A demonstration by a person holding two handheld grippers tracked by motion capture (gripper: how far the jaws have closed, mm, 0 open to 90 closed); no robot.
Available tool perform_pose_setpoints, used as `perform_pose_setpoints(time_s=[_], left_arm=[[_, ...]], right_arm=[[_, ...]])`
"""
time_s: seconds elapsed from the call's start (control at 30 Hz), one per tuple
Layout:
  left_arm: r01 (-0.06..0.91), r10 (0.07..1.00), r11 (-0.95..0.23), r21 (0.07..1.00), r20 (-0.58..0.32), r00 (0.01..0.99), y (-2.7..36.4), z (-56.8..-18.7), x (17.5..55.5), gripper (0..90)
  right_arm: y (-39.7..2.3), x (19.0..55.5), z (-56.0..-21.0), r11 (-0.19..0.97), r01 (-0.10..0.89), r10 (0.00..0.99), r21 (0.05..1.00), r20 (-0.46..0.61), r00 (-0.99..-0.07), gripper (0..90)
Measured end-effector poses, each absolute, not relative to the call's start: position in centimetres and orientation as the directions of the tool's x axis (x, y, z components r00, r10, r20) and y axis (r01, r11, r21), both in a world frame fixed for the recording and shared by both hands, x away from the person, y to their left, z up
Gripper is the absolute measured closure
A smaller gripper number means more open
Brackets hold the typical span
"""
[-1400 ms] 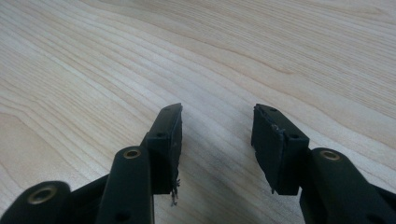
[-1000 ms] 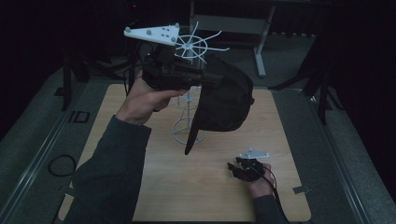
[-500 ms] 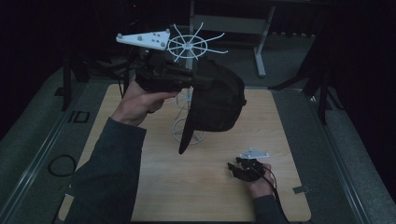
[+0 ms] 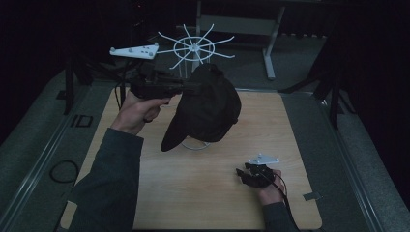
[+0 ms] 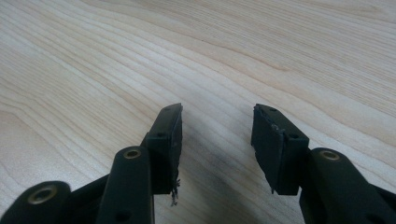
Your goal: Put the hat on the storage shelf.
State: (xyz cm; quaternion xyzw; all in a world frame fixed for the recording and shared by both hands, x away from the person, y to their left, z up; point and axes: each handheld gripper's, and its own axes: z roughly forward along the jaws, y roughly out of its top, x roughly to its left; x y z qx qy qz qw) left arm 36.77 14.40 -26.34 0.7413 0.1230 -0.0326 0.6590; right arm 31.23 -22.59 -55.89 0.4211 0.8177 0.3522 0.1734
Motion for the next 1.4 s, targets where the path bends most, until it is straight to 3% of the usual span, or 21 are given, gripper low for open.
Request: perform_pose_setpoints(time_s=[0.5, 1.03, 1.4], left_arm=[[0.302, 0.283, -0.092, 0.949, -0.266, 0.921, 15.7, -28.1, 38.1, 77.3], [0.280, 0.420, -0.080, 0.957, -0.223, 0.880, 17.0, -27.5, 37.2, 36.5], [0.270, 0.434, -0.077, 0.960, -0.212, 0.876, 17.6, -27.0, 36.2, 24.3]], right_arm=[[-22.6, 31.2, -55.9, 0.398, 0.565, 0.810, 0.722, 0.012, -0.586, 52.7], [-22.6, 31.2, -55.9, 0.399, 0.564, 0.810, 0.723, 0.010, -0.586, 52.6], [-22.6, 31.1, -55.9, 0.398, 0.565, 0.811, 0.723, 0.011, -0.585, 52.6]])
